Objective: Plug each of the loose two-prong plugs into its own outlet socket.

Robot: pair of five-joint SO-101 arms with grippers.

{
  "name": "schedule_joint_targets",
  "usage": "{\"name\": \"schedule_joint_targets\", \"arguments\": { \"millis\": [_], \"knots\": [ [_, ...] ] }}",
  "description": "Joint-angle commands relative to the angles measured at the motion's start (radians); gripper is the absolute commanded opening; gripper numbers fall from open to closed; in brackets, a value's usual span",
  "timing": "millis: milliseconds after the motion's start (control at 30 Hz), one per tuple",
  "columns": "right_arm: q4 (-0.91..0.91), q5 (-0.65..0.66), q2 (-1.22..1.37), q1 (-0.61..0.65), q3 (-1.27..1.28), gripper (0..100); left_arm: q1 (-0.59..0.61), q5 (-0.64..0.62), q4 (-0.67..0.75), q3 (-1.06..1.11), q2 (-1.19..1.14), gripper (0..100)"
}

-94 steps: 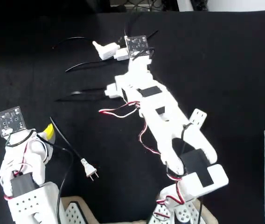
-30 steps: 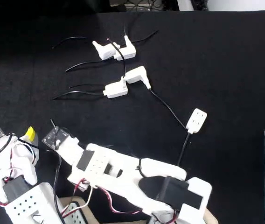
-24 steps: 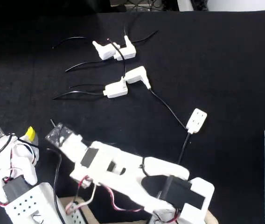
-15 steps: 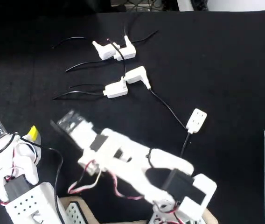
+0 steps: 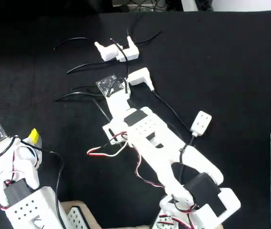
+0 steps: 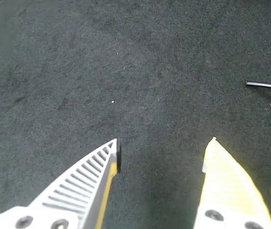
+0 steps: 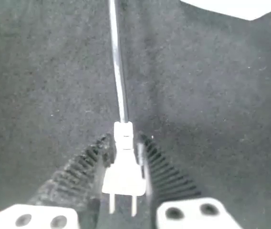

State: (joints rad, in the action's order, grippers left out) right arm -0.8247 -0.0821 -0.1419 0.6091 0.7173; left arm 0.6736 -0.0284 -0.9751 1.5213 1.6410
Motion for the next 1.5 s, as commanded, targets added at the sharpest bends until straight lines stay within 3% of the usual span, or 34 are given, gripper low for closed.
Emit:
{"name": "schedule_joint_targets", "arguments": {
  "millis": [0, 267, 533, 933, 1367, 1467],
  "knots": [
    [0.015, 0.009, -0.047, -0.015, 0.002, 18.1, -0.012, 0.0, -0.002, -0.051, 0.008, 28],
    [0.0, 0.009, -0.047, -0.012, 0.007, 12.0, -0.012, 0.0, -0.002, -0.051, 0.008, 28],
    [-0.077, 0.012, -0.018, 0.081, 0.007, 11.8, -0.012, 0.0, -0.002, -0.051, 0.008, 28],
    [-0.083, 0.017, 0.154, -0.011, -0.053, 11.8, -0.008, 0.0, -0.002, -0.051, 0.008, 28],
    [-0.133, 0.058, 0.16, -0.012, -0.053, 11.3, -0.008, 0.0, -0.002, -0.051, 0.008, 28],
    [-0.133, 0.066, 0.154, -0.035, -0.054, 6.3, -0.007, 0.0, -0.002, -0.051, 0.008, 28]
  ]
}}
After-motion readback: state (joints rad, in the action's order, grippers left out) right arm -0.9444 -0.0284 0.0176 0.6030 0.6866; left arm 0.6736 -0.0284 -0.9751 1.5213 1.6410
